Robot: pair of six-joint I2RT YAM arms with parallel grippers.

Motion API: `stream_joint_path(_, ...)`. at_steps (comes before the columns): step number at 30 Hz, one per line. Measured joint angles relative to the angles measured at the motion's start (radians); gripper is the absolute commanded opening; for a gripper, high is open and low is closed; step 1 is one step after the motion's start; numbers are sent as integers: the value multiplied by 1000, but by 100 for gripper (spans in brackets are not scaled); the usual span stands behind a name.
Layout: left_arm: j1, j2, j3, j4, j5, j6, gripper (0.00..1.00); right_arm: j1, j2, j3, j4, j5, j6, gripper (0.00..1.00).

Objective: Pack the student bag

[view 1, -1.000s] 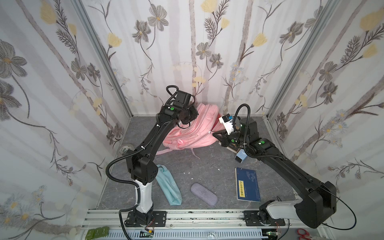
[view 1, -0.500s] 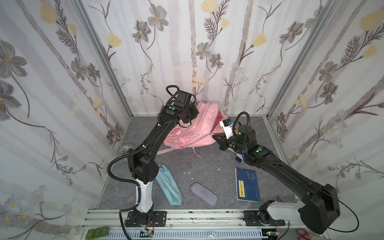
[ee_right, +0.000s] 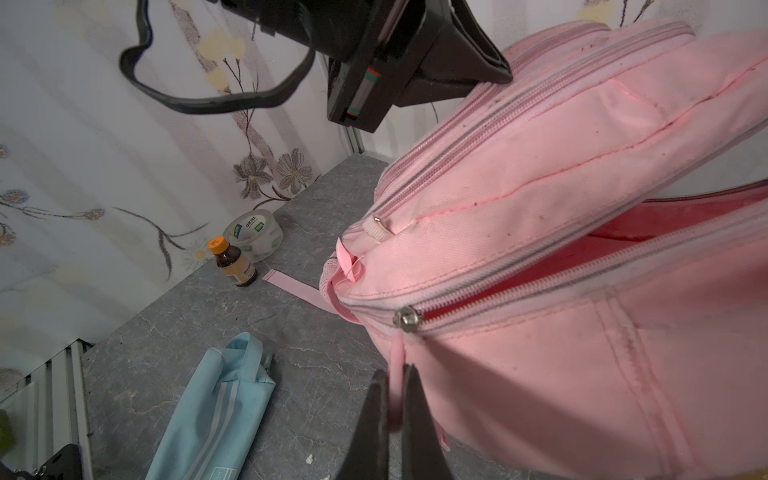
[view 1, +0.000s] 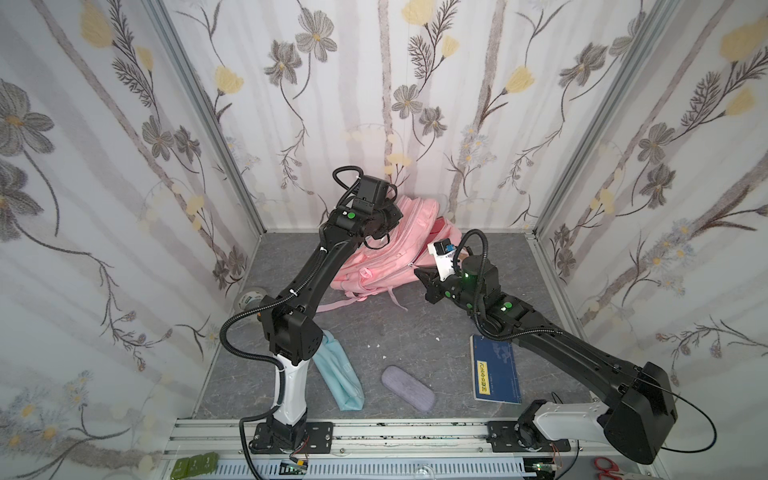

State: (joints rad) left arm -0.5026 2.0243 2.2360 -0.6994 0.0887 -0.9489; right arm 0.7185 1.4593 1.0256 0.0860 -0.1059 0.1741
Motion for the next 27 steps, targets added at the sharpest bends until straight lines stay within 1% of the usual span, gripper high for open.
stream_joint_path(6,-7,0,0,4,-41,-16,0,18,19,2,-7,17,-18,0)
stream_joint_path(8,-8,-13,-27,22,-42,-8,34,20,17,3,-11,29,-21,0)
stream_joint_path(9,-9,-19,-41,31,-42,3,43,20,14,3,-19,31,-24,0)
stream_joint_path(10,-11,-25,-53,54,-41,7,47,20,10,3,-27,31,-26,0)
stream_joint_path(12,-13,-33,-65,87,-26,40,53,21,-1,-2,-42,30,-27,0)
stream_joint_path(16,-13,-53,-71,67,44,148,56,13,-3,-12,-78,34,-61,0)
stream_joint_path(18,-16,-63,-74,26,83,211,57,-2,-5,-24,-91,29,-80,0)
stream_joint_path(22,-38,-72,-102,-92,138,384,56,-27,-9,-39,-98,30,-101,0)
stream_joint_path(25,-66,-107,-176,-147,156,533,53,-33,-16,-41,-105,30,-112,0)
stream_joint_path(27,-88,-166,-267,-137,171,636,50,-34,-25,-42,-116,30,-115,0)
